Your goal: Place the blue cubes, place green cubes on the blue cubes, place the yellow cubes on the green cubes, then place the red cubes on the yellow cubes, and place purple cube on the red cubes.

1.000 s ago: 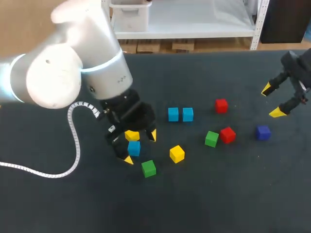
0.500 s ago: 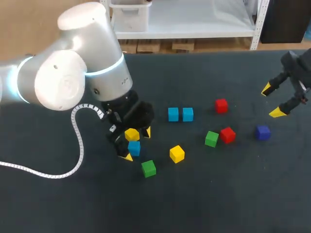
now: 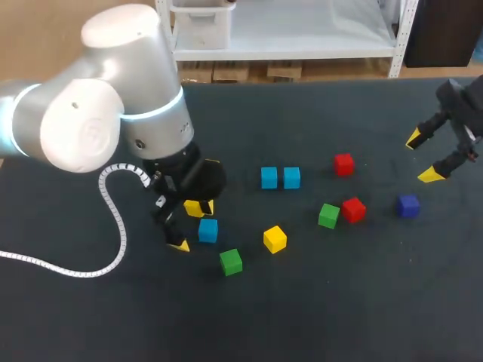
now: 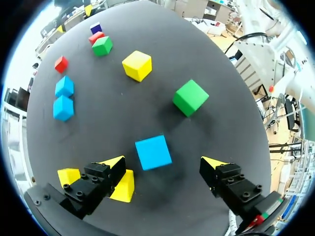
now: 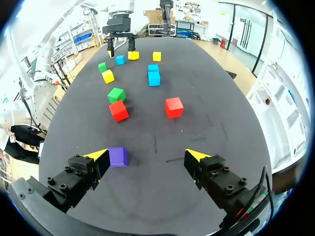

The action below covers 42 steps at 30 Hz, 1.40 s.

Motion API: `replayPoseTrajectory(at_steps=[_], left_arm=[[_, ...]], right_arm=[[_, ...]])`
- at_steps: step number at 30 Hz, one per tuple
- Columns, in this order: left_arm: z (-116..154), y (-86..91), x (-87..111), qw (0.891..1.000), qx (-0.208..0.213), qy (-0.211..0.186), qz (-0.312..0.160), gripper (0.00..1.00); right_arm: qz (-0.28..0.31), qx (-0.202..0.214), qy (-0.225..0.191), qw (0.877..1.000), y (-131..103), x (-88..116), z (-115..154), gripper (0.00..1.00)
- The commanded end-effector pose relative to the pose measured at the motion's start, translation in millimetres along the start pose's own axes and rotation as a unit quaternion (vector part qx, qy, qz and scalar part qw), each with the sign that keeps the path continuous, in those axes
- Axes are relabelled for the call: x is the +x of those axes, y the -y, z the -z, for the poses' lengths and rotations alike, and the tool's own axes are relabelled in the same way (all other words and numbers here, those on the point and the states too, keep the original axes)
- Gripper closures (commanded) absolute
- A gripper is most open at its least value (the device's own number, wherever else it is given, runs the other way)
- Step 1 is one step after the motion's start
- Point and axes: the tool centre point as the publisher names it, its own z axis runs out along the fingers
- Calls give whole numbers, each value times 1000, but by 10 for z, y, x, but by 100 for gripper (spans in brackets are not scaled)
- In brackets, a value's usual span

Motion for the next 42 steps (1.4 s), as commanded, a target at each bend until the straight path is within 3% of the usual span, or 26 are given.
replayPoseTrajectory(at_steps=[1,6,13,24,42], left_arm=[[2,23,16,1000,0,-5,6,0],[-19,-9,8,1000,-4,-6,29,0],[15,-62,-3,996,-12,-41,75,0],[57,-108,-48,987,-7,-39,159,0],[32,-57,-85,983,-6,-39,178,0]], right_arm=[[0,0,1,1000,5,1,-2,0],[0,0,1,1000,5,1,-2,0],[0,0,1,1000,5,1,-2,0],[0,0,1,1000,5,1,-2,0],[0,0,1,1000,5,1,-2,0]])
